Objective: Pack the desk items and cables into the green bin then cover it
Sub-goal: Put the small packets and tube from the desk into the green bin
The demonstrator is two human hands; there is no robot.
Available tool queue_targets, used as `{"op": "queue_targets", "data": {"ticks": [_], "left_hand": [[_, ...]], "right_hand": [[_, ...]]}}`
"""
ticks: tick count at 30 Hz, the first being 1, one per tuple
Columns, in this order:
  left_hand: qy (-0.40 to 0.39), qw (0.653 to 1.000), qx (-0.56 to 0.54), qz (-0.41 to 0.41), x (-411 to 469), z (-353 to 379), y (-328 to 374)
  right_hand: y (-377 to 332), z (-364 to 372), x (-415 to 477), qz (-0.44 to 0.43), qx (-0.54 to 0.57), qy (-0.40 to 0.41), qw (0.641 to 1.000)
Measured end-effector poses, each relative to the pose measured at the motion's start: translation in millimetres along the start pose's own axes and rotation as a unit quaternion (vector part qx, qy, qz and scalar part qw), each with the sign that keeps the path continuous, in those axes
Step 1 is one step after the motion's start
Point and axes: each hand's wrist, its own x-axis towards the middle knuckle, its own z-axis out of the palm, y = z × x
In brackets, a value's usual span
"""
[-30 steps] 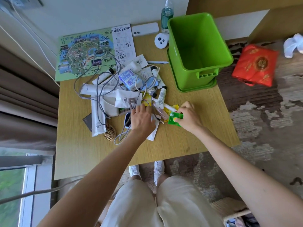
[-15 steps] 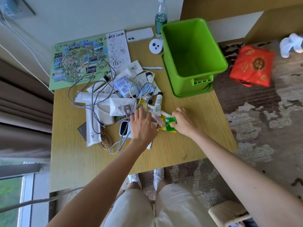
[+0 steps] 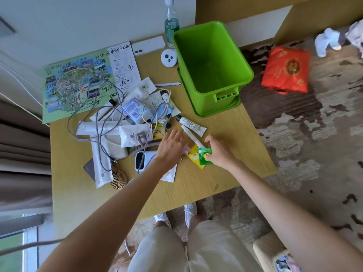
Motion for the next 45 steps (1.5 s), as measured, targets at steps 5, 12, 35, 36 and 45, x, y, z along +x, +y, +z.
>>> {"op": "queue_targets", "data": {"ticks": [5,12,35,36,45], "left_hand": [[0.046,0.995,-0.084,0.025,5,-5,-2],[0.026,0.968,-0.250,0.002,18,-20,11],[-0.002,0.975,-0.221,-0.014,64,-33,-14],[-0.004,0.967,-0.254,-0.032,61,-35,-22],[0.002,0.876,-0.442,-0.192,36,-52,-83]], "right_hand": [[9,-4,-3,0.027,0.036,0.011,0.999],[22,-16,-16,0.049,0.084,-0.007,0.995],[20,-50,-4,0.017,0.252,0.077,0.964],[14,-51,0,0.013,0.259,0.076,0.963],[-45,-32,55,-0.060,0.112,0.091,0.988]]}}
